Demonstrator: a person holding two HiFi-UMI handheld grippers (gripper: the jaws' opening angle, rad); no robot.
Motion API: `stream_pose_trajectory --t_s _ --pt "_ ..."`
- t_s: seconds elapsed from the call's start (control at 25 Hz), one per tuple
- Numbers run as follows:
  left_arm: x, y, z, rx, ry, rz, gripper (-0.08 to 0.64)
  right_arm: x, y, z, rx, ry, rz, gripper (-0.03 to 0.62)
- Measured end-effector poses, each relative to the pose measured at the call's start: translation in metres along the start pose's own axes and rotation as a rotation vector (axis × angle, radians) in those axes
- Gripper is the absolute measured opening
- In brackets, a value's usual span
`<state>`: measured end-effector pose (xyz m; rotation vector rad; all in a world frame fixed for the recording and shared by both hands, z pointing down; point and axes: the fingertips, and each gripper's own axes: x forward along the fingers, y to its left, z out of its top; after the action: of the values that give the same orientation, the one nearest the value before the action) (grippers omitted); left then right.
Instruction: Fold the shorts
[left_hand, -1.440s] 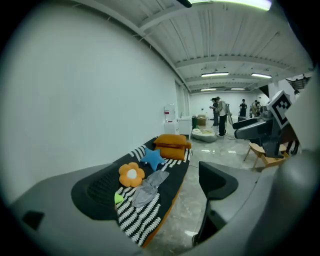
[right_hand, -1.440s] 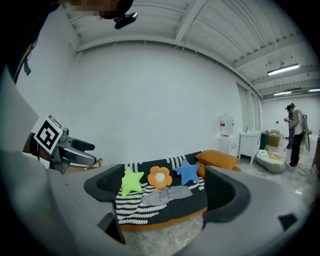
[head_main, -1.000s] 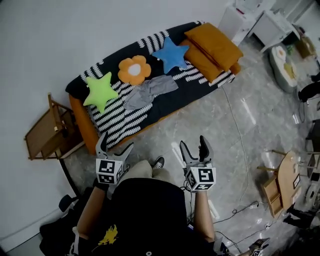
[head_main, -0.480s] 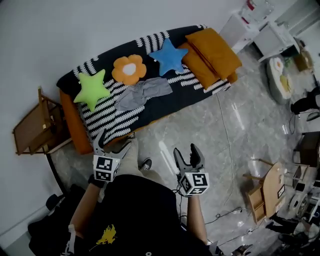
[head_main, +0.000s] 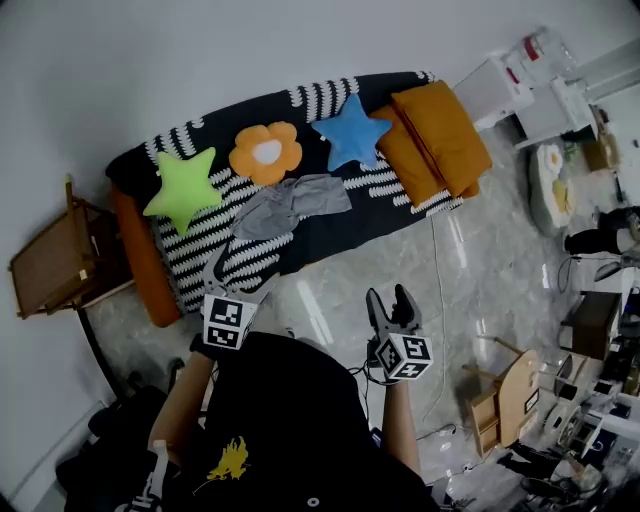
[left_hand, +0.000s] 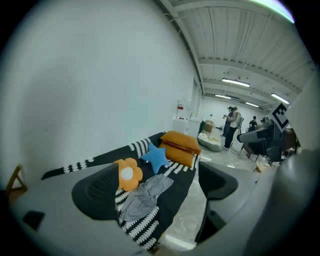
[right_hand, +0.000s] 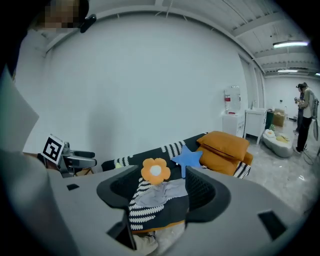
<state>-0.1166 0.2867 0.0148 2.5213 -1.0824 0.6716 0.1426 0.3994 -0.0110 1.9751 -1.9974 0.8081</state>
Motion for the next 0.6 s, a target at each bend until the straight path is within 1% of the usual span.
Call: stream_pose_trajectory --t_s 0.08,0.12,0.24,0.36,0.48,0.6 --pt "0.018 0.027 0.004 -0.034 -0.003 -0.021 0.505 0.031 0.005 0.011 -0.004 0.037 -0.017 0.291" --pt "0.028 0.04 0.008 -0.037 0.001 -0.032 0.505 0.048 0.007 0.017 0.0 0.051 -0.024 0.288" --pt "0.061 0.078 0.015 -0.021 0.023 -0.065 0.505 0.094 0.016 0.039 0.009 0.079 -0.043 0.282" --pt "0.092 0.11 0.013 -0.025 0.04 -0.086 0.505 0.126 0.027 0.051 -0.018 0.106 -0.055 0.275" --pt "0.119 0.136 0.015 -0.054 0.016 -0.068 0.505 0.157 0.033 0.054 -0.066 0.151 -0.059 0.264" --pt "0.155 0.151 0.01 -0.081 0.038 -0.043 0.505 0.202 0.029 0.06 -0.136 0.178 -0.041 0.228"
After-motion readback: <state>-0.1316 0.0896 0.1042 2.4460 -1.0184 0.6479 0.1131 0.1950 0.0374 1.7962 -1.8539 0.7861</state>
